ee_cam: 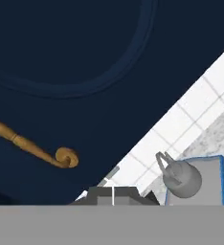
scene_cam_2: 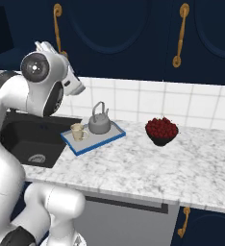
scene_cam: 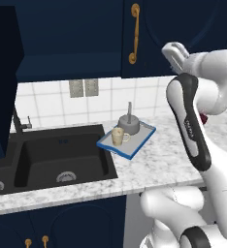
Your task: Pick the kettle from the counter and place it on the tray. Then pick the mug from the cabinet and place it on the tray. Then close the cabinet doors.
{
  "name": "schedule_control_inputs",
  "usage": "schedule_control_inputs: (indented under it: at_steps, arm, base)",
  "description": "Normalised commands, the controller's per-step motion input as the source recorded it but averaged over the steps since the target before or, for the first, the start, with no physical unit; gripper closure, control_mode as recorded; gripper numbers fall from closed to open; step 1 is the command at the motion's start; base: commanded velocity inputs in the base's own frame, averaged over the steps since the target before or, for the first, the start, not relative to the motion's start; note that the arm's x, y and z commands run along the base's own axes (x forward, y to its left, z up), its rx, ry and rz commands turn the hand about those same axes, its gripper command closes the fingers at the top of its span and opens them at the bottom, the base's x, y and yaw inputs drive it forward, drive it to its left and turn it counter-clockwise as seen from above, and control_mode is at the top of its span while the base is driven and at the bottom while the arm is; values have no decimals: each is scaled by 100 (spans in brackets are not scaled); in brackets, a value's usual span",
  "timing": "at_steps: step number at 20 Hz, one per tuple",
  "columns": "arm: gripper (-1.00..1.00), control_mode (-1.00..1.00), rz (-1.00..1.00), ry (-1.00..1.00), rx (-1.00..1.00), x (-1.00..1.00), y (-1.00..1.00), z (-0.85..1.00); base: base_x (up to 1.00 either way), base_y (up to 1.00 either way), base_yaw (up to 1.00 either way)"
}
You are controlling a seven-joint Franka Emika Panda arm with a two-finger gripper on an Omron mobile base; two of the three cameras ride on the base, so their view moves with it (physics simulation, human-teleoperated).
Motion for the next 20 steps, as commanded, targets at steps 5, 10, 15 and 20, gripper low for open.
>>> schedule_control_inputs:
  at_steps: [5,10,15,20]
  arm:
    - [100,-100,43,8,-73,-73,77,-100]
    - [100,-100,32,16,-87,-13,94,-87]
    - [100,-100,8,6,-27,-1,34,-42]
    - [100,-100,9,9,-19,0,16,-52]
  base:
    - [0,0,0]
    - [0,0,0]
    - [0,0,0]
    - [0,0,0]
